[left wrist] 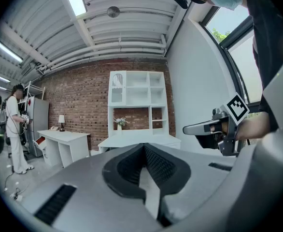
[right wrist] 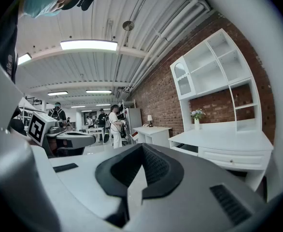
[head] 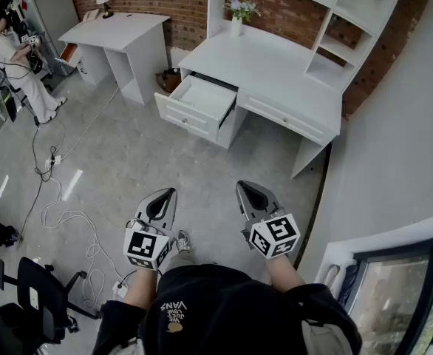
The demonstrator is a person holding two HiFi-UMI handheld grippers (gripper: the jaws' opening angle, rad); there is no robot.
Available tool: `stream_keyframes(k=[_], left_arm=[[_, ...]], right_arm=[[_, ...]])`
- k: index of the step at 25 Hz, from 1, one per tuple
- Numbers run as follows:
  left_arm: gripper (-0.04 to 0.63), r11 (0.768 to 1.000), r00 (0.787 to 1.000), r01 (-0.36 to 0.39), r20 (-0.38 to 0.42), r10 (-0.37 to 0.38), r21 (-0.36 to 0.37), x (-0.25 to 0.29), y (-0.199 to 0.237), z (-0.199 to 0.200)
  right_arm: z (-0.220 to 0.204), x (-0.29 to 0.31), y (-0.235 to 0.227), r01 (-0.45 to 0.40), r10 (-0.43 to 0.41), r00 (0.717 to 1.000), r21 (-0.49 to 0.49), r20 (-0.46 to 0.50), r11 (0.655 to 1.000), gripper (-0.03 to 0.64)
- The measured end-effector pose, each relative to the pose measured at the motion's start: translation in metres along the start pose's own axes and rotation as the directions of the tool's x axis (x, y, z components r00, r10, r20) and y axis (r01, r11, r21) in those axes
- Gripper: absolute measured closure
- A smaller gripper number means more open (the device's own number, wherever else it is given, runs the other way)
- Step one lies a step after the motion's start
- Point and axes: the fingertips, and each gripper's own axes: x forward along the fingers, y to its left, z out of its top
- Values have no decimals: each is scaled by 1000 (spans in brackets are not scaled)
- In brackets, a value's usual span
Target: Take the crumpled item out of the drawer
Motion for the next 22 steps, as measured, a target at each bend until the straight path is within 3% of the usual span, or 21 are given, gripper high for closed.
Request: stream_keyframes(k=[11, 19, 22], left_arm=[[589, 999, 1000, -29, -3, 29, -19, 6, 15, -13], [586, 998, 999, 33, 11, -32, -58, 46, 59, -22], [527, 996, 998, 55, 5, -55, -67, 72, 89, -23]], right_arm=[[-1, 10, -6, -1, 1, 1000, 2, -2, 1000, 618], [-4, 66, -26, 14, -14, 1000, 38, 5, 999, 611], [0, 104, -36, 25, -25, 1000, 40, 2, 999, 574]])
